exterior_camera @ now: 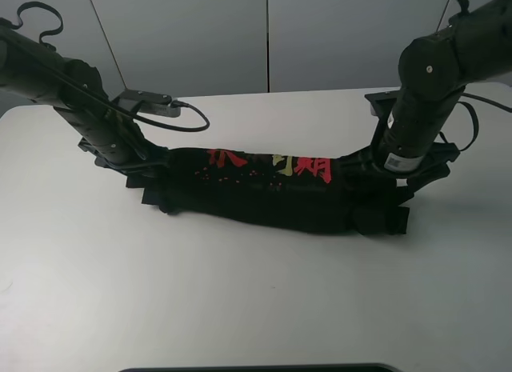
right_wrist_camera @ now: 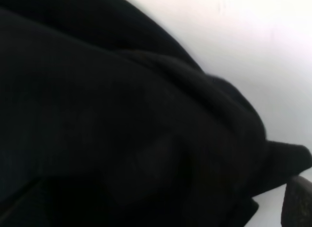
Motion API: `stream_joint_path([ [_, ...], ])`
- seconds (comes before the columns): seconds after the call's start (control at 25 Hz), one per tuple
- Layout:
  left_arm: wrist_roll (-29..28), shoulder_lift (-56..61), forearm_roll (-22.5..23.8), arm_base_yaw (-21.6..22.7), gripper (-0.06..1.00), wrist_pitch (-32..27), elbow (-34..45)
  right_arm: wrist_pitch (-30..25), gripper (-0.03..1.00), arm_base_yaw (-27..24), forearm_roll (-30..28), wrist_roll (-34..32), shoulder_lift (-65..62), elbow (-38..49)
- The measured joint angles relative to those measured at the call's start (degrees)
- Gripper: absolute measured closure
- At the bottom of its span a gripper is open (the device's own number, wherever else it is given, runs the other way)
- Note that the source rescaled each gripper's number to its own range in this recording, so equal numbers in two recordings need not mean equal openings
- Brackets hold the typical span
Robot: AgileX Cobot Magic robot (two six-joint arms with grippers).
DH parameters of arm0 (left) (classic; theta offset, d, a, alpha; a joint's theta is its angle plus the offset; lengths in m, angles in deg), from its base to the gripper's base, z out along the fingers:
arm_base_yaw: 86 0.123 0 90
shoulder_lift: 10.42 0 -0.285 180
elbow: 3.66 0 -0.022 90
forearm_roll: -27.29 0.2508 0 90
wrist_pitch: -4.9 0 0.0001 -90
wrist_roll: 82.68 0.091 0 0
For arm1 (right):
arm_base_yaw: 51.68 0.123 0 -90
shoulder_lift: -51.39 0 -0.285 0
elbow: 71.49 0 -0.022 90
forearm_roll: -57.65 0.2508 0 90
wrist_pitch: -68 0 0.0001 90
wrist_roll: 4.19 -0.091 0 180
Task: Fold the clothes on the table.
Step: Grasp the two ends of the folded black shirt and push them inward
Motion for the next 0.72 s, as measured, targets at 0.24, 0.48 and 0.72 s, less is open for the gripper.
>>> stream_joint_path([
  [0.24, 0.0, -0.2, 0.3, 0.0, 0.05, -0.1, -0.2, 0.3, -0.03, -0.3, -1.8, -3.3, 1.8, 0.0],
  [0.48, 0.0, -0.2, 0.3, 0.0, 0.05, -0.1, -0.2, 0.9, -0.03, -2.2, -1.2, -4.0, 3.8, 0.0],
  [0.72, 0.0, -0.2, 0.4, 0.0, 0.05, -0.2, -0.2, 2.3, -0.03, -2.5, -0.2, -4.0, 4.2, 0.0],
])
